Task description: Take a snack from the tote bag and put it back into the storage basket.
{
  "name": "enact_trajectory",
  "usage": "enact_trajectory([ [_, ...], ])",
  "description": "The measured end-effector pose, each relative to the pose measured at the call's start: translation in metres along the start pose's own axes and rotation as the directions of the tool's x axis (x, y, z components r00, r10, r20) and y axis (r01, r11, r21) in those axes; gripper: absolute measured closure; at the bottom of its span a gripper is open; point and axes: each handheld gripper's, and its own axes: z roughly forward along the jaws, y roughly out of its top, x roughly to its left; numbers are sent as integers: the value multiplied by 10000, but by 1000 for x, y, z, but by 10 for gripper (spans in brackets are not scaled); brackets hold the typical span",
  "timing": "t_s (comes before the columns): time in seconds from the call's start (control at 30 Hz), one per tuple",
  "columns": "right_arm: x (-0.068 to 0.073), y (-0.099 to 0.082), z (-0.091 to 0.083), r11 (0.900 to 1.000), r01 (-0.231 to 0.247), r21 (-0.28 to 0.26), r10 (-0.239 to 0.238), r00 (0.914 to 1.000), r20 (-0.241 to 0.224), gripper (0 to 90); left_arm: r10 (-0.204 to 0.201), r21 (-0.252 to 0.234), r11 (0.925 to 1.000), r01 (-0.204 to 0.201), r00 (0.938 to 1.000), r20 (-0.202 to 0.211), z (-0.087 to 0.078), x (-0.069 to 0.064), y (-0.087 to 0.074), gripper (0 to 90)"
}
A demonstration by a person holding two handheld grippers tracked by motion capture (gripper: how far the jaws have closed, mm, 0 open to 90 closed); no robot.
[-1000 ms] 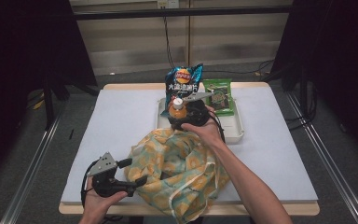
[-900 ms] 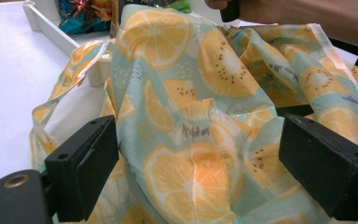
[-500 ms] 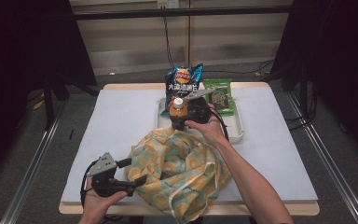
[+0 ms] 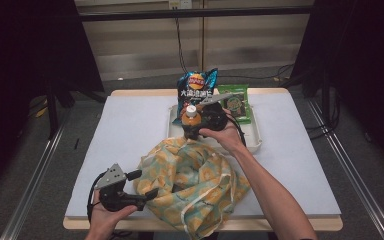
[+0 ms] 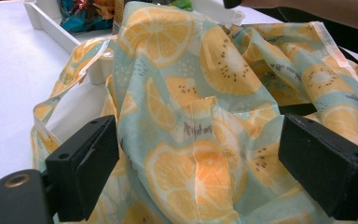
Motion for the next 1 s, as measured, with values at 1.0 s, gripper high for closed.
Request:
enact_trajectory([
  [1.0,87,-57,-93,9971,599,475,-537,9909,-1230,377,721,-387,9968,-697,9951,669,-5,-25,18,433],
])
